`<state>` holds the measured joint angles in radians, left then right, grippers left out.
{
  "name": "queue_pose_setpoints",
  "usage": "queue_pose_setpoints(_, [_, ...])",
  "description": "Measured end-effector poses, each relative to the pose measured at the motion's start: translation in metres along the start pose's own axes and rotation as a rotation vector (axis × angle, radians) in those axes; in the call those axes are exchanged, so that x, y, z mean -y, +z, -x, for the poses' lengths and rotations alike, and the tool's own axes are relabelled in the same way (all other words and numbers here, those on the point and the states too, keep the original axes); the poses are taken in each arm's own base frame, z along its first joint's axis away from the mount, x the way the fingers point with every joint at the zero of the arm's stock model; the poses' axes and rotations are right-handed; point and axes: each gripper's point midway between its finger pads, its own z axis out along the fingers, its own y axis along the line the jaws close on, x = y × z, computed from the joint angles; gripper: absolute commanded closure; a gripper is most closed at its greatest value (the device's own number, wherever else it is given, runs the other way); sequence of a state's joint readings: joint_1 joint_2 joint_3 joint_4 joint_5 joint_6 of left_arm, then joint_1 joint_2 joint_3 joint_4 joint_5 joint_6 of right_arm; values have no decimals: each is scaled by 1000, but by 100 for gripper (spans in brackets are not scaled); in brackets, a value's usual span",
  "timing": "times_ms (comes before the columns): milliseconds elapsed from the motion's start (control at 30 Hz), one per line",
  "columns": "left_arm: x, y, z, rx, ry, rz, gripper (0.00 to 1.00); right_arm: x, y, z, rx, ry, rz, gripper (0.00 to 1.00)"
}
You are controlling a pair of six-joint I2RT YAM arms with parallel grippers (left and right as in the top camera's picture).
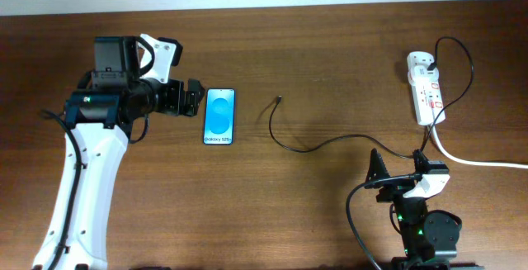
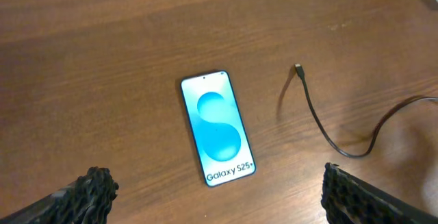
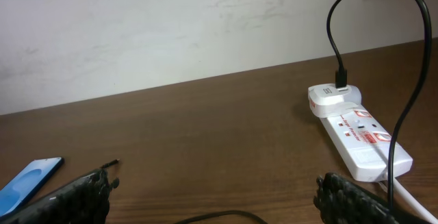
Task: Plug charger to phone and switch on socket
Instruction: 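Move the left gripper over the Galaxy S25+ phone, then lower the left gripper and close it across the phone's sides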
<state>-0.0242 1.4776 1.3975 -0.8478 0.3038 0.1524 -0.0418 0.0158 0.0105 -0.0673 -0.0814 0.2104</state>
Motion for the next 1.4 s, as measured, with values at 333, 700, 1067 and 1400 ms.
queue_pose_setpoints(333, [20,60,-8,-96,-66,-2,1,0,0,0,0,0,0,2])
queue_pose_setpoints(700, [15,110,13,-192,-110,145,1,0,0,0,0,0,0,2])
queue_pose_setpoints(1067, [5,178,-62,-472,-131,280,1,0,0,0,0,0,0,2])
queue_pose_setpoints(1400, [4,203,-89,-558,-93,246,1,0,0,0,0,1,0,2])
